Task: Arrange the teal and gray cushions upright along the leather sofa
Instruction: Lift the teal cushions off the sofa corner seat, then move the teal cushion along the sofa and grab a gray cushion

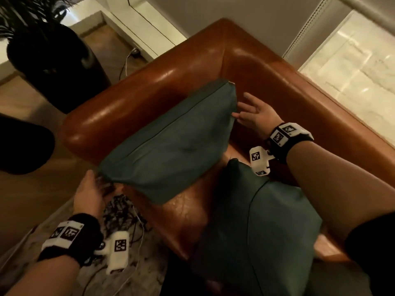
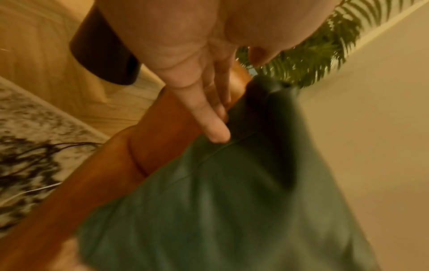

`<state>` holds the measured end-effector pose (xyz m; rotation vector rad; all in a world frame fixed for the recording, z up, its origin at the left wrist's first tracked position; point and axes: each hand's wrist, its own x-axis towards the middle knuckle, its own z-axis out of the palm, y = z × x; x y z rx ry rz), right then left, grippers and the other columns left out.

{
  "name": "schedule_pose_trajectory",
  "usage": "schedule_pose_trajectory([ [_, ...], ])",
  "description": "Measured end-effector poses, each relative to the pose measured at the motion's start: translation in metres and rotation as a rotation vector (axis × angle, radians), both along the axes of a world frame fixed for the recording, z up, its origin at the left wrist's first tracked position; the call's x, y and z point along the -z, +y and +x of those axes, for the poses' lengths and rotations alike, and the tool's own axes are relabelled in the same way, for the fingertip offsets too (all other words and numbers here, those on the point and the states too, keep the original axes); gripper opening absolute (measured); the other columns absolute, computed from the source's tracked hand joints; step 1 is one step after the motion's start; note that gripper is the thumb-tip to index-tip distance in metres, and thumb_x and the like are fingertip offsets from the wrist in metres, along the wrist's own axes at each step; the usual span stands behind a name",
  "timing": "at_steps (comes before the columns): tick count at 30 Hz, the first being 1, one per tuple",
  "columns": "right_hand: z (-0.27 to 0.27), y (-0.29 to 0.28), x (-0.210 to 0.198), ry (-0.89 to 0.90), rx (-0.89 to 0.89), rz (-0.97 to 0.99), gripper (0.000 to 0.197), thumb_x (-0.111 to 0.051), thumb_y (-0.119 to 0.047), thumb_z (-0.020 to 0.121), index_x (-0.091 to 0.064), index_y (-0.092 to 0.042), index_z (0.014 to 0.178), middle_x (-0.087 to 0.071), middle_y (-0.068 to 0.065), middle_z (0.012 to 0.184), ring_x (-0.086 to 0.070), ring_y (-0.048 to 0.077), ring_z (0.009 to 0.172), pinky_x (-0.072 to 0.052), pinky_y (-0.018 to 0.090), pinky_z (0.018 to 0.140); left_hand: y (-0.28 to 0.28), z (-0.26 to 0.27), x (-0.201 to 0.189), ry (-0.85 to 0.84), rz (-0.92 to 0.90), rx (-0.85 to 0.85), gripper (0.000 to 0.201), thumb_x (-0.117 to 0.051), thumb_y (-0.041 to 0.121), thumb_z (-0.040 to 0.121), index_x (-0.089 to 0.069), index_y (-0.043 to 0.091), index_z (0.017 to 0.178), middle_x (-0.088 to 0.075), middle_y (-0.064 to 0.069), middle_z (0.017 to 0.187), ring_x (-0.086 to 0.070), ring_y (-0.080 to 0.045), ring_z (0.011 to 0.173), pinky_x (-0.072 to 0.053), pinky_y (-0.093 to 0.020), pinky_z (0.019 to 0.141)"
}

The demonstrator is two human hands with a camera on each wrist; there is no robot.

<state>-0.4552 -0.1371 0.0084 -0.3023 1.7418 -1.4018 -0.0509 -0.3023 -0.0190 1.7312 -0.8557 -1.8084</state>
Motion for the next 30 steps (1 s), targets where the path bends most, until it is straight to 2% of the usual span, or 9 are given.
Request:
schedule_pose_trajectory([
  [4,0.002,0.078,0.002,0.121,0.134,0.129,0.036,-0.058,-0.005,0.094,-0.057,-0.016,0.128,-0.071,0.012,0.112,-0.073,0.021,0.093,-0.059,0.036,0.086,0.054,0.028,0.053,-0.285,0.062,0.171,0.034,-0.046,0.01,0.098,-0.045,0.007,0.131,-0.06,-0.019,0.119,-0.059,-0.031,0.096,-0.051,-0.046,0.091],
  [7,0.01,0.14,0.036,0.345,-0.044,0.547,0.012,-0.061,-0.018,0.094,-0.066,-0.024,0.104,-0.072,0.007,0.106,-0.069,0.027,0.1,-0.056,0.036,0.085,0.112,0.026,0.091,-0.512,0.212,0.599,0.018,-0.056,0.008,0.086,-0.063,0.012,0.102,-0.063,-0.01,0.111,-0.06,-0.028,0.098,-0.046,-0.044,0.098],
  [9,0.021,0.175,0.071,0.423,-0.284,0.867,0.031,-0.061,-0.034,0.094,-0.063,-0.022,0.123,-0.064,0.006,0.124,-0.06,0.027,0.117,-0.047,0.031,0.092,0.159,0.014,0.106,-0.579,0.207,0.949,0.015,-0.052,0.013,0.094,-0.066,0.012,0.087,-0.06,-0.004,0.097,-0.059,-0.024,0.096,-0.043,-0.028,0.089],
  [11,0.035,0.197,0.105,0.381,-0.412,1.012,0.067,-0.056,-0.056,0.091,-0.041,-0.021,0.147,-0.046,0.007,0.148,-0.046,0.028,0.133,-0.038,0.036,0.108,0.21,0.006,0.129,-0.595,0.183,1.159,0.027,-0.047,0.025,0.099,-0.065,0.013,0.084,-0.06,-0.003,0.092,-0.059,-0.023,0.096,-0.038,-0.021,0.079],
  [14,0.051,0.207,0.134,0.442,-0.528,1.134,0.089,-0.036,-0.081,0.083,-0.017,-0.031,0.155,-0.03,0.003,0.159,-0.03,0.03,0.144,-0.021,0.05,0.116,0.269,0.005,0.169,-0.591,0.204,1.332,0.069,-0.035,0.07,0.088,-0.053,0.018,0.129,-0.053,-0.011,0.137,-0.051,-0.029,0.126,-0.038,-0.034,0.106],
  [18,0.053,0.214,0.118,0.504,-0.532,1.112,0.064,-0.044,-0.069,0.089,-0.047,-0.033,0.141,-0.049,0.002,0.142,-0.04,0.029,0.136,-0.023,0.055,0.112,0.293,-0.008,0.167,-0.498,0.453,1.075,0.026,-0.048,0.042,0.097,-0.041,0.021,0.11,-0.053,-0.011,0.119,-0.063,-0.035,0.083,-0.056,-0.043,0.063],
  [22,0.053,0.259,0.079,0.529,-0.319,0.986,0.031,-0.055,-0.047,0.095,-0.071,-0.027,0.111,-0.068,-0.002,0.098,-0.064,0.024,0.102,-0.047,0.041,0.095,0.281,-0.025,0.132,-0.541,0.025,1.109,0.016,-0.057,0.003,0.091,-0.054,0.017,0.099,-0.065,-0.02,0.107,-0.063,-0.033,0.084,-0.058,-0.039,0.068],
  [26,0.067,0.345,0.029,0.533,0.062,0.886,0.027,-0.061,-0.04,0.092,-0.076,-0.022,0.106,-0.072,0.0,0.103,-0.065,0.024,0.1,-0.048,0.029,0.084,0.25,-0.068,0.062,-0.471,-0.355,1.141,0.019,-0.056,0.001,0.09,-0.06,0.017,0.101,-0.064,-0.013,0.095,-0.061,-0.025,0.07,-0.051,-0.029,0.065],
  [30,0.092,0.413,0.001,0.451,0.513,0.756,0.031,-0.069,-0.035,0.089,-0.074,-0.015,0.112,-0.074,0.006,0.108,-0.066,0.024,0.106,-0.048,0.03,0.092,0.208,-0.147,0.01,-0.319,-0.69,1.175,0.028,-0.055,0.001,0.089,-0.063,0.022,0.106,-0.065,-0.012,0.11,-0.062,-0.032,0.1,-0.046,-0.032,0.089],
])
